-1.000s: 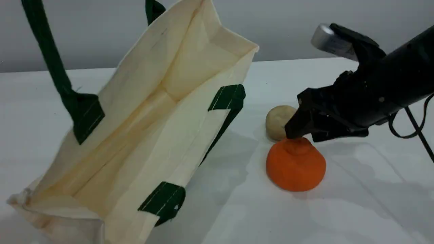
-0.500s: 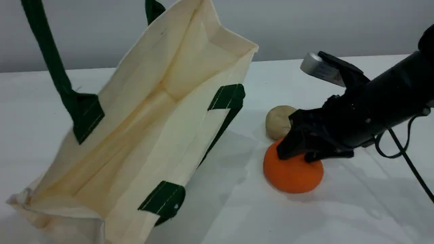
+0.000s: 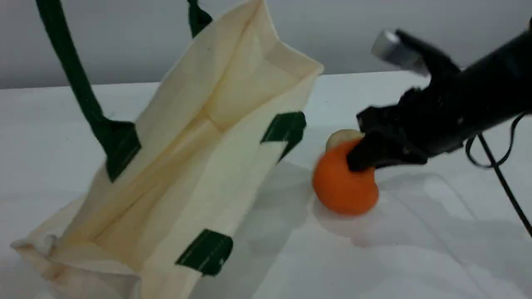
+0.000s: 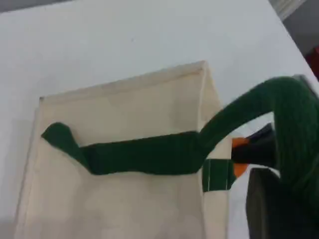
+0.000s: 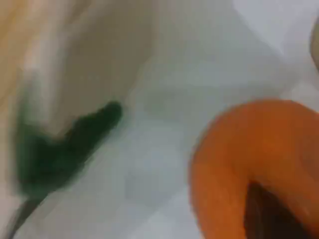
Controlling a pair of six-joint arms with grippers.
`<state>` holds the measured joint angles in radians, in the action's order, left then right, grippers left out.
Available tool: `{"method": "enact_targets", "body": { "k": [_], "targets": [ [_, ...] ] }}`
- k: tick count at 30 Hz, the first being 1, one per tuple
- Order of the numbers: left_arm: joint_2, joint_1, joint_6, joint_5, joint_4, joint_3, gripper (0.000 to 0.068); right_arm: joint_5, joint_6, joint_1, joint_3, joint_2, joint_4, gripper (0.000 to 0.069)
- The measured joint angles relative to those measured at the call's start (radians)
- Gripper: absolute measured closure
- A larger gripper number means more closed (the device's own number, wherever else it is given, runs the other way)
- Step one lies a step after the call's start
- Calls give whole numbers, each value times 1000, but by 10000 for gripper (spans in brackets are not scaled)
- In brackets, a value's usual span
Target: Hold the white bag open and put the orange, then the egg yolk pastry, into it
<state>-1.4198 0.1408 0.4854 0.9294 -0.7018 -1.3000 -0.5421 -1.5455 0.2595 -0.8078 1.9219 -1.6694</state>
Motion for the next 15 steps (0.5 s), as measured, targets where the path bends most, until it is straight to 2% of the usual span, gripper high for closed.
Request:
{"method": "enact_targets", "body": {
  "k": [8, 11, 15],
  "targets": [
    [-65, 1, 22, -2, -3, 0, 613, 116, 208, 0, 23, -249, 232, 650],
    [-72, 1, 23, -13, -10, 0, 613, 96, 261, 0, 23, -331, 262, 650],
    [-72, 1, 35, -13, -39, 0, 613, 8, 266, 1, 23, -396, 250, 650]
  ]
}}
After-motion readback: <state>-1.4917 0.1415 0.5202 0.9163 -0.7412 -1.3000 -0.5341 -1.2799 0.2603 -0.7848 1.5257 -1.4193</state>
